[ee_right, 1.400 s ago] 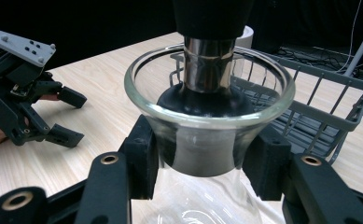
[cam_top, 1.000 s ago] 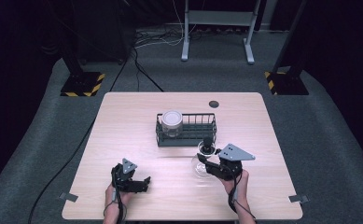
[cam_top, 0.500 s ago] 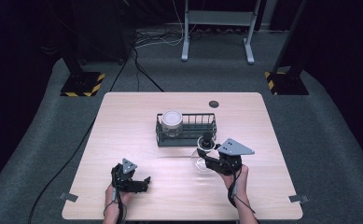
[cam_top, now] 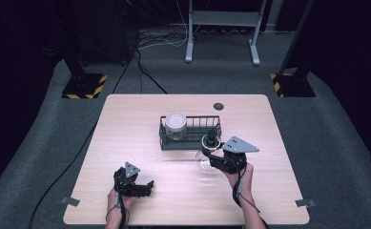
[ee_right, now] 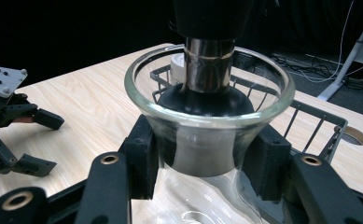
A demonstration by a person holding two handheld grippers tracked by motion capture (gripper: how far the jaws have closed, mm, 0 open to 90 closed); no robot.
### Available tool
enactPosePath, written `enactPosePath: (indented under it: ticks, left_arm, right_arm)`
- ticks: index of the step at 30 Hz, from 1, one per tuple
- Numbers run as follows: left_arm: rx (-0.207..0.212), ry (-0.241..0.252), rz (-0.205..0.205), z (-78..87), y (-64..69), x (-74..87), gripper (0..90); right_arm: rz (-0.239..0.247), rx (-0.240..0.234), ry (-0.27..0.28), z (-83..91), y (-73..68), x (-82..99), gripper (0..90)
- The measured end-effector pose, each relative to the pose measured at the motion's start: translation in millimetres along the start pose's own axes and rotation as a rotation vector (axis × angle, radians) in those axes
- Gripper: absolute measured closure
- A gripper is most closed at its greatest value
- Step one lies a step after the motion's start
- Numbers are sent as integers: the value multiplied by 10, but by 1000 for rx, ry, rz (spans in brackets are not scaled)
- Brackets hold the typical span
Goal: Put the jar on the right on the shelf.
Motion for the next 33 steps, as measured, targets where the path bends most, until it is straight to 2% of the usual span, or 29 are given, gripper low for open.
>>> enactPosePath:
  ticks: [21,33]
  left_arm:
    - [0,0,0,0,0,0,15]
    - [0,0,0,0,0,0,15]
  right_arm:
    - [2,13,8,-84,143,-189,510]
    - [16,21,9,-126,179,-293,510]
Point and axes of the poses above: each handheld gripper's, and its own axes: z roughly backward along the jaws, x roughly out of its underside, y roughly to its right, the point moved 3 cm from there along -z, roughly forward along the jaws, and after that the axes turned 2 degrees about z, right-handed, at the moved point
